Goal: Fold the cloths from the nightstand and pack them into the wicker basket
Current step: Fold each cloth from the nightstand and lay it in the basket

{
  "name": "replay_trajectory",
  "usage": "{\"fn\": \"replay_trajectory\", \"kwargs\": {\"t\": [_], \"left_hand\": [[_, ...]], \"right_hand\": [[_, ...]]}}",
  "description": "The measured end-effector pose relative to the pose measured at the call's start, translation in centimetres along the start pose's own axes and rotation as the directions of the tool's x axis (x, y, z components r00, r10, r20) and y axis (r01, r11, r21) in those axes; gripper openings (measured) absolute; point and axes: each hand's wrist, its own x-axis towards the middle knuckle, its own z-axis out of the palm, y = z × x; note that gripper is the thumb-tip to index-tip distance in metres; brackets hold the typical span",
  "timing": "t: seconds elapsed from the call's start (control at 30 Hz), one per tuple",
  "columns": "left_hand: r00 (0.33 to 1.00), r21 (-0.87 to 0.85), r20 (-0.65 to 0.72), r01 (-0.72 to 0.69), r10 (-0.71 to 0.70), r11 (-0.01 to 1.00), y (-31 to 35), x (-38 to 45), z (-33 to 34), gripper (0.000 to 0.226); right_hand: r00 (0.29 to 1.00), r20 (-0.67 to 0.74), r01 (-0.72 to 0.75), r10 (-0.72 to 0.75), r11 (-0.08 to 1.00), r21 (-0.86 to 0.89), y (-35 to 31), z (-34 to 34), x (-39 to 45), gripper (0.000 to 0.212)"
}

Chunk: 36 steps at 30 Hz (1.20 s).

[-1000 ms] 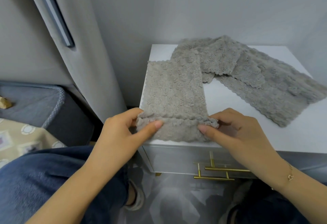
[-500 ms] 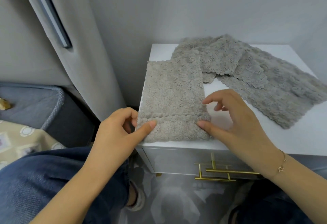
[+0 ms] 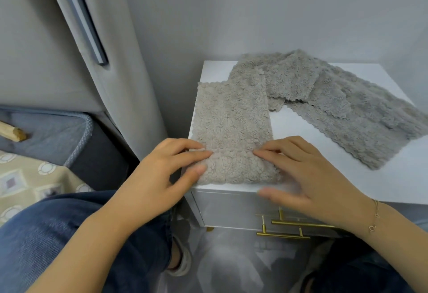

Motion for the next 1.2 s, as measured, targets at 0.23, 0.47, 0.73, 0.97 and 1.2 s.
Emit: {"fn": "replay_trajectory", "kwargs": {"t": [0.23, 0.47, 0.73, 0.97, 1.2], "left_hand": [[0.99, 0.129, 0.065, -0.129, 0.121, 0.983, 0.1, -1.5, 0.7, 0.05], [0.996, -0.036, -0.056, -0.077, 0.075, 0.996, 1.0, -1.7, 1.0, 0.03], [0.958, -0.389, -0.05, 0.24, -0.281, 0.889, 1.5, -0.9, 0.9, 0.026], [0.854, -0.539, -0.033, 0.422, -0.519, 0.728, 1.9, 0.3, 1.1, 0.045], [0.799, -0.419, -0.199, 0.454, -0.568, 0.786, 1.6, 1.1, 2.0, 0.044]], "right_hand": [[0.994, -0.067, 0.085, -0.09, 0.994, -0.074, -0.3, 0.2, -0.9, 0.046], [0.995, -0.097, 0.006, 0.01, 0.987, 0.162, -0.3, -0.3, -1.1, 0.025], [0.952, -0.033, -0.272, 0.304, 0.894, 0.356, -0.7, -1.1, 0.3, 0.038], [0.863, -0.06, -0.447, 0.502, 0.813, 0.372, -0.6, -0.7, 1.3, 0.063], [0.848, -0.156, -0.467, 0.507, 0.853, 0.232, -0.5, -0.1, 2.5, 0.055]]}}
